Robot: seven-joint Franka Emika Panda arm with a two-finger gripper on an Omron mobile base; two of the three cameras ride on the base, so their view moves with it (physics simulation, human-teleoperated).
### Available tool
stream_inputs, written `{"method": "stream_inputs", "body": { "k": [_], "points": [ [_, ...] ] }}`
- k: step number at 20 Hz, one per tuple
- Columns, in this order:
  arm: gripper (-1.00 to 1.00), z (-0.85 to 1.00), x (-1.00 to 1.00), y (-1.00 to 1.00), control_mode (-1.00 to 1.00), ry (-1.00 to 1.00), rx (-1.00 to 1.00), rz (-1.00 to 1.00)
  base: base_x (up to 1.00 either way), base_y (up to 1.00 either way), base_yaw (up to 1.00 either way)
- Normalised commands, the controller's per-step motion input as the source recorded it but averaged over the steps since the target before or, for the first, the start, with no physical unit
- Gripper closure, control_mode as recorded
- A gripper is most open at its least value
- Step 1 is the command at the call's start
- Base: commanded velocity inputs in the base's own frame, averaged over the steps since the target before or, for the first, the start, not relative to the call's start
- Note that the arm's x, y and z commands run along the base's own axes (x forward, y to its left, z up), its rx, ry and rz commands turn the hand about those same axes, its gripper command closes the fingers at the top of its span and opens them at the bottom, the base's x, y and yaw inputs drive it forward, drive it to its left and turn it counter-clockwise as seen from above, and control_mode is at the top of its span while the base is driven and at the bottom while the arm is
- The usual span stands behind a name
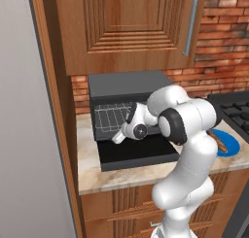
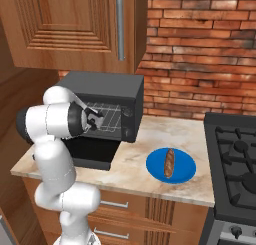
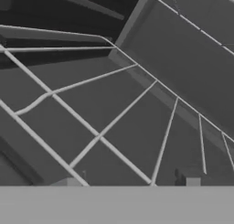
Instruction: Pull the toaster oven rack outwards. Pick up the baguette from the plate and place it on the toaster oven rack. Close the toaster oven door fully and set the temperature to the lowest setting.
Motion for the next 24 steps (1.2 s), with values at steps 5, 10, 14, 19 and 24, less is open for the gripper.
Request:
{"method": "stream_inputs", "body": {
  "k": [5,10,14,19,24],
  "points": [
    [1.00,-0.14,-1.00,0.23,-1.00,0.09,0.00,-0.07,0.00,0.00,0.00],
    [1.00,-0.08,-1.00,0.22,-1.00,0.15,0.00,-0.12,0.00,0.00,0.00],
    [1.00,-0.12,-1.00,0.19,-1.00,0.17,0.00,-0.12,0.00,0.00,0.00],
    [1.00,-0.09,-1.00,0.11,-1.00,0.21,0.00,-0.11,0.00,0.00,0.00],
    [1.00,-0.06,-1.00,0.06,-1.00,0.23,0.00,-0.08,0.00,0.00,0.00]
  ]
}}
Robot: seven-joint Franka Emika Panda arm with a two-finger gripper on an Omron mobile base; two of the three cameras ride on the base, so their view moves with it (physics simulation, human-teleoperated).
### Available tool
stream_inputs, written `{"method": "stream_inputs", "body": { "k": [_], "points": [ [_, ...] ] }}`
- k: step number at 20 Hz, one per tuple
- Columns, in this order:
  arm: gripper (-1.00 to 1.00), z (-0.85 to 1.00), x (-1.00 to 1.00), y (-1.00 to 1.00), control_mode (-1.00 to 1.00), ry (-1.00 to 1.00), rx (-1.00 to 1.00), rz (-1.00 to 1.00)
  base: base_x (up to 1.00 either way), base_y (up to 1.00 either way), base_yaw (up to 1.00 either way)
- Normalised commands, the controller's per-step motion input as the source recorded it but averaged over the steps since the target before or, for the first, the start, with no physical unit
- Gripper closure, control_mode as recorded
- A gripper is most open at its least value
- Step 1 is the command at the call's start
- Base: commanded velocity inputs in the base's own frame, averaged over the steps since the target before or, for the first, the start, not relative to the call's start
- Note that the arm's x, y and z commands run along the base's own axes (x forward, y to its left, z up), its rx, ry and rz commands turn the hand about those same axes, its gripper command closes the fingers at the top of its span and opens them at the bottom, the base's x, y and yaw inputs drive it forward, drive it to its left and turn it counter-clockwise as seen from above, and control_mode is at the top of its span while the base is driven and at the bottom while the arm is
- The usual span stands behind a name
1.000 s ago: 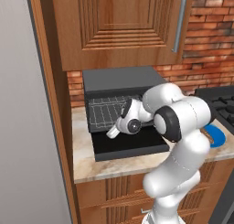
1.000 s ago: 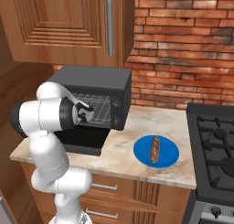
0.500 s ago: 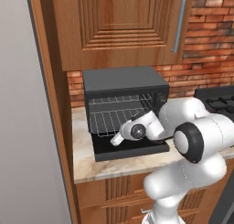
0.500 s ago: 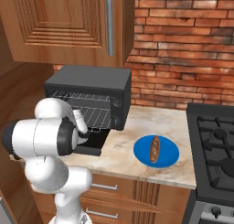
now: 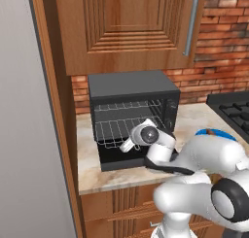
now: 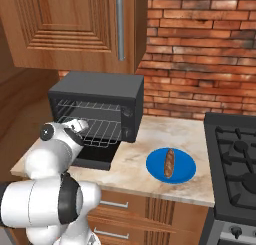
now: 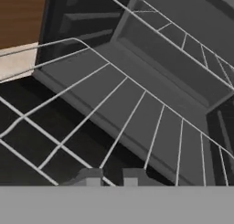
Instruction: Pull the toaster oven rack outwards. Pick up the baguette from the plate and place it on the toaster oven rack. Close the toaster oven door fully and set the temperature to the lowest setting.
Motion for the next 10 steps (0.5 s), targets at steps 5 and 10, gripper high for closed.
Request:
{"method": "stream_inputs", "body": {
  "k": [5,10],
  "points": [
    [1.00,-0.03,-1.00,0.05,-1.00,0.25,0.00,-0.06,0.00,0.00,0.00],
    [1.00,0.00,-1.00,0.00,-1.00,0.22,0.00,-0.04,0.00,0.00,0.00]
  ]
}}
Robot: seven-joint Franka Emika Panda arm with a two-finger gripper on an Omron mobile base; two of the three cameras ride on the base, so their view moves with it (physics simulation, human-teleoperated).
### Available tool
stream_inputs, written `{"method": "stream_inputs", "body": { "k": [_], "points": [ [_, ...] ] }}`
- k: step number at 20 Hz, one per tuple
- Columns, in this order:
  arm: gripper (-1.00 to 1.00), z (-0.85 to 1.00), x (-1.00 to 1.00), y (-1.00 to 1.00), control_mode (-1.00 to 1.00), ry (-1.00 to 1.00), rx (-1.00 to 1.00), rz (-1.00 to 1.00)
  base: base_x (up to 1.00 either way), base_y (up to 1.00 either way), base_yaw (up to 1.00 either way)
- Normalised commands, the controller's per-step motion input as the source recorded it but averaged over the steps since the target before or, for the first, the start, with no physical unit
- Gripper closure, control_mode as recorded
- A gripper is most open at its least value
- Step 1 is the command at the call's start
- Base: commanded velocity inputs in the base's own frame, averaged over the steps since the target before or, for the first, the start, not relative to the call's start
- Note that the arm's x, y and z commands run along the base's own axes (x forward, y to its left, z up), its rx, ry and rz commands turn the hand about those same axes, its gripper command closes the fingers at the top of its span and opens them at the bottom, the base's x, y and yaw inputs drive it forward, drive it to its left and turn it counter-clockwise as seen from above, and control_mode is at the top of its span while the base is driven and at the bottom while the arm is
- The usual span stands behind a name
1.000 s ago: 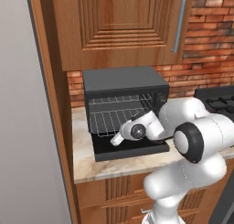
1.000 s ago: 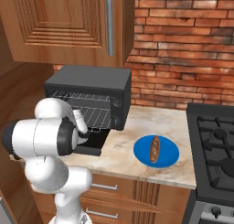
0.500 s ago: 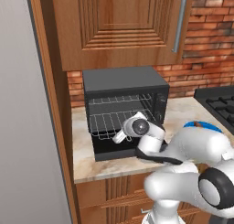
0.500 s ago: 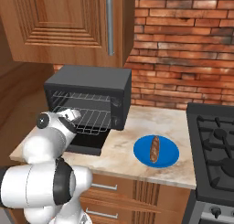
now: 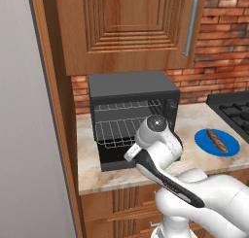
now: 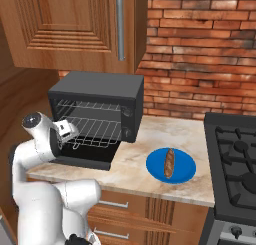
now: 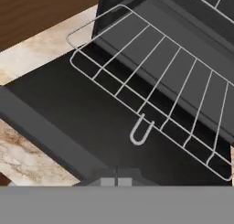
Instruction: Pull the toaster oven rack outwards. Pick up the baguette from the plate and place it on the toaster oven rack. Close the toaster oven door fully and set the temperature to the lowest setting.
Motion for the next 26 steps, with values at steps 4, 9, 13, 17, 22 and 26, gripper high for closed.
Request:
{"method": "stream_inputs", "body": {
  "k": [4,9,13,17,22,26],
  "points": [
    [1.00,0.37,-1.00,-0.03,-1.00,-0.07,0.00,-0.04,0.00,0.00,0.00],
    [1.00,0.94,-0.53,-0.20,-1.00,-0.29,0.00,-0.03,0.00,0.00,0.00],
    [1.00,0.82,-0.11,-0.52,-1.00,-0.24,0.03,-0.10,0.00,0.00,0.00],
    [1.00,0.51,0.00,-0.79,-1.00,-0.03,0.10,-0.11,0.00,0.00,0.00],
    [1.00,0.20,0.00,-0.90,-1.00,0.00,0.16,-0.04,0.00,0.00,0.00],
    [1.00,-0.01,0.00,-0.70,-1.00,0.00,0.09,-0.08,0.00,0.00,0.00]
  ]
}}
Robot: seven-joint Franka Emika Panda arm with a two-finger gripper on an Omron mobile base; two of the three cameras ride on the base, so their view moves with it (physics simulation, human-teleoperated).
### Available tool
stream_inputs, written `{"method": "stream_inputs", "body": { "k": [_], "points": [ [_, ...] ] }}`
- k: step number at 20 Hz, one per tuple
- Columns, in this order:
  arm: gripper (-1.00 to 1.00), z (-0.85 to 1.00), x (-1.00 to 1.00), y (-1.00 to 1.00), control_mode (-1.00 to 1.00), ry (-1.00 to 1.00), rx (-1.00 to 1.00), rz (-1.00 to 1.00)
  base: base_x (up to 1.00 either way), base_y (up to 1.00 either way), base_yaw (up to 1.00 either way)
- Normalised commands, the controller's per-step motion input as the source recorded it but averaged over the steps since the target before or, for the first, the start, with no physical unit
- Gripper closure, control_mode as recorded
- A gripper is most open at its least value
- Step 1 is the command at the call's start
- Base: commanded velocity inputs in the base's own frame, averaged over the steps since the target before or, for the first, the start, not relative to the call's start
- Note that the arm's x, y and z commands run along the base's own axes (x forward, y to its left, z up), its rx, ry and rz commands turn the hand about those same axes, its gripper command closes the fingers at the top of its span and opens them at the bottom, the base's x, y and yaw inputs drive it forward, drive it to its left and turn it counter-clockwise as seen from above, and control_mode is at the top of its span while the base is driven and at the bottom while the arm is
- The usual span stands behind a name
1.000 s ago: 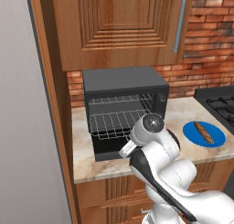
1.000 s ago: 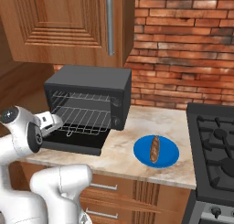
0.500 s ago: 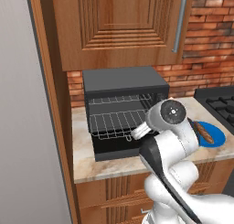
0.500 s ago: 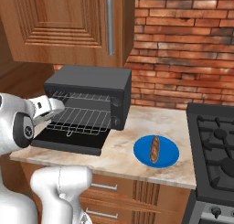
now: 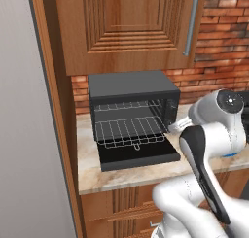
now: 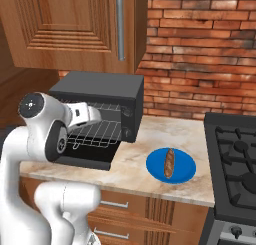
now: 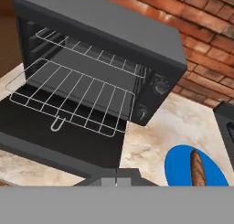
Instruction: Pull the toaster oven rack outwards. Pick up the baguette from the plate and place it on the toaster oven rack. Close the toaster oven door fully and set the temperature to the lowest setting.
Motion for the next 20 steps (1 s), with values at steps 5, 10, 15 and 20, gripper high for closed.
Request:
{"method": "stream_inputs", "body": {
  "k": [5,10,15,20],
  "points": [
    [1.00,-0.09,0.00,-0.58,-1.00,0.00,0.12,-0.11,0.00,0.00,0.00],
    [1.00,-0.03,0.00,-0.26,-1.00,0.00,0.04,-0.02,0.00,0.00,0.00],
    [1.00,-0.05,0.00,-0.15,-1.00,0.02,0.01,0.00,0.00,0.00,0.00],
    [1.00,0.00,0.00,-0.44,-1.00,0.16,0.02,-0.10,0.00,0.00,0.00]
  ]
}}
